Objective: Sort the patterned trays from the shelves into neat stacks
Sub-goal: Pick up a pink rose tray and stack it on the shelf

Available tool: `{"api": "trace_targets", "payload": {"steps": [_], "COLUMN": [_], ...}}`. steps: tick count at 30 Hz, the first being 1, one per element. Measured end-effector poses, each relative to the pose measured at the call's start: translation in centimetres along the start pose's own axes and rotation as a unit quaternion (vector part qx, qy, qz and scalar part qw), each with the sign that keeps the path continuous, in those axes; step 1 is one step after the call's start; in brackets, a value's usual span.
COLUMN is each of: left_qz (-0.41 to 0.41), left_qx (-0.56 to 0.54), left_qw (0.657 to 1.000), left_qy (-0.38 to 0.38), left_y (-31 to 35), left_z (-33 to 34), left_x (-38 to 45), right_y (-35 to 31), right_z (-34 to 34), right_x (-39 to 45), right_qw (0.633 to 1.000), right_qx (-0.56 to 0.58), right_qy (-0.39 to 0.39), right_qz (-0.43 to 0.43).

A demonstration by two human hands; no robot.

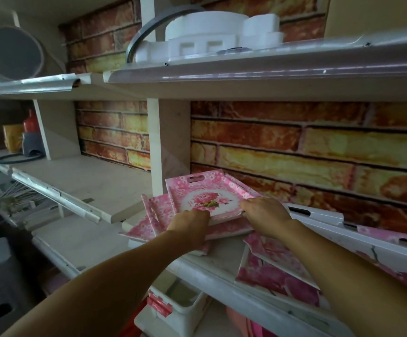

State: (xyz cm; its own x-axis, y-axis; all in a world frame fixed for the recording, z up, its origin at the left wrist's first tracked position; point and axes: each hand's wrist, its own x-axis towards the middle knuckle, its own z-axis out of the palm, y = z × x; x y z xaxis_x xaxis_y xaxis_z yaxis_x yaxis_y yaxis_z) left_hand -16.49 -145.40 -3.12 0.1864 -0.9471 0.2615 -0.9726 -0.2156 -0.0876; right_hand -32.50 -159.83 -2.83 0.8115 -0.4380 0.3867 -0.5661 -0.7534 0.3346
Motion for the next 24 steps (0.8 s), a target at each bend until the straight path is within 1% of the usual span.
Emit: {"api": "trace_targets", "payload": {"steps": [4,9,14,19,24], "left_qz": [0.003,0.006,-0.002,-0.016,-0.033], "left_qx": [0.007,0.023,0.032,0.027,0.040], "left_qw": [1.000,0.999,0.998,0.998,0.997], "left_qy": [0.024,0.041,0.045,0.060,0.060], "left_y": [-1.3,-3.4,-6.0,-10.4,-17.4], "left_z": [-0.6,-1.5,-2.2,-3.1,-4.2], "left_x": [-0.5,-1.9,-4.4,-7.9,-13.3], "right_y": [-0.7,-2.3,-5.5,-10.5,-18.8], "right_z": [-0.7,-1.5,-2.5,-4.6,-6.9], "right_x": [0.0,0.1,0.5,2.2,4.9], "right_qw": [0.999,0.989,0.982,0.979,0.971], "right_qx": [-0.014,-0.012,-0.015,-0.023,-0.020], "right_qy": [0.047,0.143,0.178,0.189,0.227], "right_qz": [-0.013,-0.047,-0.066,-0.071,-0.072]}}
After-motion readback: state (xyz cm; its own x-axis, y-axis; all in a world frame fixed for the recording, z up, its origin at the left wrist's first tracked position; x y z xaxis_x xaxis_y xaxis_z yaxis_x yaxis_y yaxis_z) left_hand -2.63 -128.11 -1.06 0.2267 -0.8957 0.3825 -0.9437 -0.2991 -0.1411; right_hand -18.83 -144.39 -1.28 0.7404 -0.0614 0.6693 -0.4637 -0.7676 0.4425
